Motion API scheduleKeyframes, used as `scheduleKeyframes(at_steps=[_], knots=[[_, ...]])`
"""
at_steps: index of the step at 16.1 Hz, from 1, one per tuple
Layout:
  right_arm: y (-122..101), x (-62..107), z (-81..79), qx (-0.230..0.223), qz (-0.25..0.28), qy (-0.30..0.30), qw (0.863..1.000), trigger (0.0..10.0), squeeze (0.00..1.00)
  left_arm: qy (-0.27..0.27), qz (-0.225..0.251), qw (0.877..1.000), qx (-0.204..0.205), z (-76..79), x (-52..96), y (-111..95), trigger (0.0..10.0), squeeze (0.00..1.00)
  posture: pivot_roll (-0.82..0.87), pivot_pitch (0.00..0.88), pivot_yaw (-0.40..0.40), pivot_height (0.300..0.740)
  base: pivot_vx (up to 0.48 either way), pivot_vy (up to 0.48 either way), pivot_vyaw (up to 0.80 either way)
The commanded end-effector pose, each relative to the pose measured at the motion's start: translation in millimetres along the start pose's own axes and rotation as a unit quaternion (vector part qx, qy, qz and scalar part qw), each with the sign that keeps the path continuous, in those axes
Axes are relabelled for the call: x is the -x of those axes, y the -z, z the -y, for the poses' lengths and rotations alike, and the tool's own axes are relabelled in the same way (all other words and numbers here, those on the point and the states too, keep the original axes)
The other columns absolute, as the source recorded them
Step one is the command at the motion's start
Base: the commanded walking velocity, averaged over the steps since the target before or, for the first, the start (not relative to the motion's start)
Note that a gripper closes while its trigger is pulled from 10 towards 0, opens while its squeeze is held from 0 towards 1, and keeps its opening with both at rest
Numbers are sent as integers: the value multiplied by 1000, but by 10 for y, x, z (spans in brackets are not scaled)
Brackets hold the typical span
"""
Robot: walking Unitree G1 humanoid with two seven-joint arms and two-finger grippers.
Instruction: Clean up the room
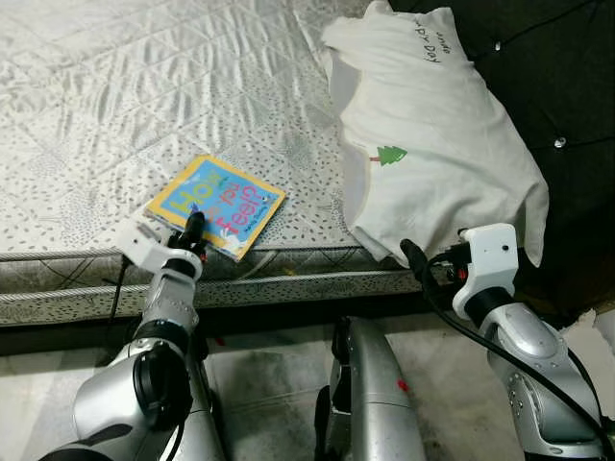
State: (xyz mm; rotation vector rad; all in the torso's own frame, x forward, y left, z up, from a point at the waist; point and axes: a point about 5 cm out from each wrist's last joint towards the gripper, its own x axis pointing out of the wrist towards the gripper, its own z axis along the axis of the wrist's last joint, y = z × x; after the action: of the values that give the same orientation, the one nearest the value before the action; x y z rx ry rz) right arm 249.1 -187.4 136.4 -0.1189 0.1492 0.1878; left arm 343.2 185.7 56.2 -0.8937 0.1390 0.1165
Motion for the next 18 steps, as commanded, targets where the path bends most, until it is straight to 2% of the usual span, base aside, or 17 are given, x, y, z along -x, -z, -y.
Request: scheduleKeyframes(at_steps=[1, 5, 9, 12, 15, 18], knots=[[-26, 38, 78, 8, -1, 17, 1000, 10000, 0, 13, -75, 997, -2, 108, 20, 309, 0, 0, -302, 179, -188, 521, 0, 0, 0], [-29, 33, 83, 9, -2, 21, 1000, 10000, 0, 15, -76, 997, -6, 121, 14, 308, 0, 0, -301, 181, -188, 521, 0, 0, 0], [-33, -11, 78, 8, 0, 23, 1000, 10000, 0, 22, -56, 998, -8, 197, -37, 229, 0, 0, -290, 171, -184, 521, 0, 0, 0], [-42, -71, 55, 5, 5, 23, 1000, 10000, 0, 33, -40, 997, -48, 284, -83, 154, 0, 0, -272, 156, -175, 521, 0, 0, 0], [-45, -172, -12, -4, 15, 20, 1000, 10000, 0, 37, 6, 995, -92, 370, -136, -14, 0, 0, -231, 127, -156, 521, 0, 0, 0], [-46, -308, -93, -18, 31, 15, 999, 10000, 0, 27, 71, 984, -158, 431, -164, -237, 0, 0, -175, 93, -130, 521, 0, 0, 0]])
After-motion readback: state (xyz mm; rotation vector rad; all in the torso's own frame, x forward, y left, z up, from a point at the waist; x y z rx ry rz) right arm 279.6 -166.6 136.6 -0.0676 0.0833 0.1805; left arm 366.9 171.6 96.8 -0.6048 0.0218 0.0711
